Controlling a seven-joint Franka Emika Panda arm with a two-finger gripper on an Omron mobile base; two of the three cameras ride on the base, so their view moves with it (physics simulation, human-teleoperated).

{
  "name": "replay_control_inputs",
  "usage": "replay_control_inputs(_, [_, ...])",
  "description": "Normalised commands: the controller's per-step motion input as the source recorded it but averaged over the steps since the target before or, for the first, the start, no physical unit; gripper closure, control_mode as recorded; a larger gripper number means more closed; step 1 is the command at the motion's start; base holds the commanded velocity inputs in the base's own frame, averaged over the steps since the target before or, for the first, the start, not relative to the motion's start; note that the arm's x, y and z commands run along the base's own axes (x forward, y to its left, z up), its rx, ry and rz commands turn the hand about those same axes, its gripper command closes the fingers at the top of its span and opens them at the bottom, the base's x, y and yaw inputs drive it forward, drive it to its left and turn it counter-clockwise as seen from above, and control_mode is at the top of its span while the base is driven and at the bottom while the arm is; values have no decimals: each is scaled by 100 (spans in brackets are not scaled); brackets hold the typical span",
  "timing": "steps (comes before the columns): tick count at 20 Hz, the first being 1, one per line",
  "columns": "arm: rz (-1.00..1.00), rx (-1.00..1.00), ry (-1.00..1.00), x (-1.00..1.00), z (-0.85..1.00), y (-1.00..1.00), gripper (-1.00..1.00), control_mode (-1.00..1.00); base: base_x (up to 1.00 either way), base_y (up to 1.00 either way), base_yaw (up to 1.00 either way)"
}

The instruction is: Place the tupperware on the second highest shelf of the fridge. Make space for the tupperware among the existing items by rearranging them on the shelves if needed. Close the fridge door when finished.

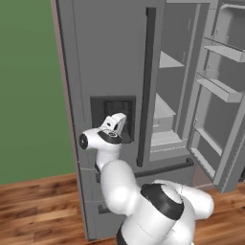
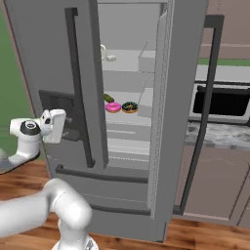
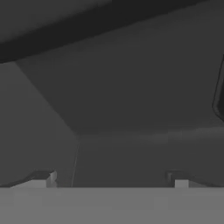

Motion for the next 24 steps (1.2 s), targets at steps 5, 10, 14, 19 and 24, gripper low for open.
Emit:
replay_control_inputs(5, [43, 11, -5, 69, 0, -24, -100, -100, 0, 0, 0])
replay_control_inputs(10, [38, 4, 0, 83, 0, 0, -100, -100, 0, 0, 0])
replay_control_inputs(14, [38, 1, 0, 51, 0, 2, -100, -100, 0, 0, 0])
replay_control_inputs(19, [29, -4, -6, -7, 8, 52, -100, -100, 0, 0, 0])
replay_control_inputs(24, [19, -14, -6, -34, 76, 84, -100, -100, 0, 0, 0])
